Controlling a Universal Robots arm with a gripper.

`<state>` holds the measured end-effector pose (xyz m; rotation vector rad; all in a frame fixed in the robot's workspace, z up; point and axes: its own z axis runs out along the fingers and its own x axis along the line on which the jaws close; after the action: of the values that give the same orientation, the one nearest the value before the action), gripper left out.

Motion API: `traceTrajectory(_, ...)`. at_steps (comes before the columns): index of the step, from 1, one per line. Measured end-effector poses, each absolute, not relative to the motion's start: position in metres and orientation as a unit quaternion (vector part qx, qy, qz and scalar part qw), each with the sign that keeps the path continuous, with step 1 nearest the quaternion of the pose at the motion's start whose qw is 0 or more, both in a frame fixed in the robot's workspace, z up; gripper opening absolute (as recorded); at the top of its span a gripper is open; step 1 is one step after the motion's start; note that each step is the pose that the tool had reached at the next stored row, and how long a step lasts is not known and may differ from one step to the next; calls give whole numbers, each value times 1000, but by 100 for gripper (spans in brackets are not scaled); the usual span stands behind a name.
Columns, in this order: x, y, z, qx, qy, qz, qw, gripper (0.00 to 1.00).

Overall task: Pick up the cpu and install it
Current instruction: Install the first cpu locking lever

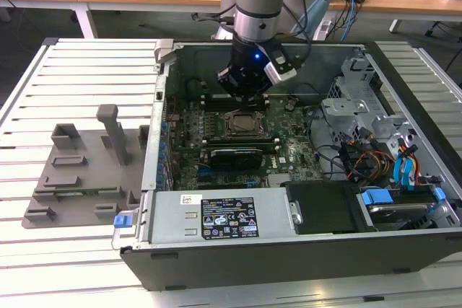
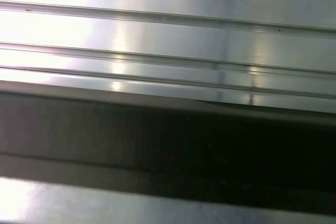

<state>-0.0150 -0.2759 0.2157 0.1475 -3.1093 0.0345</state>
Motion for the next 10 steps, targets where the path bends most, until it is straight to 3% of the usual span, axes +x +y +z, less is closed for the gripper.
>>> traceTrajectory(10,-12,-276,209,47,-999,11,14,11)
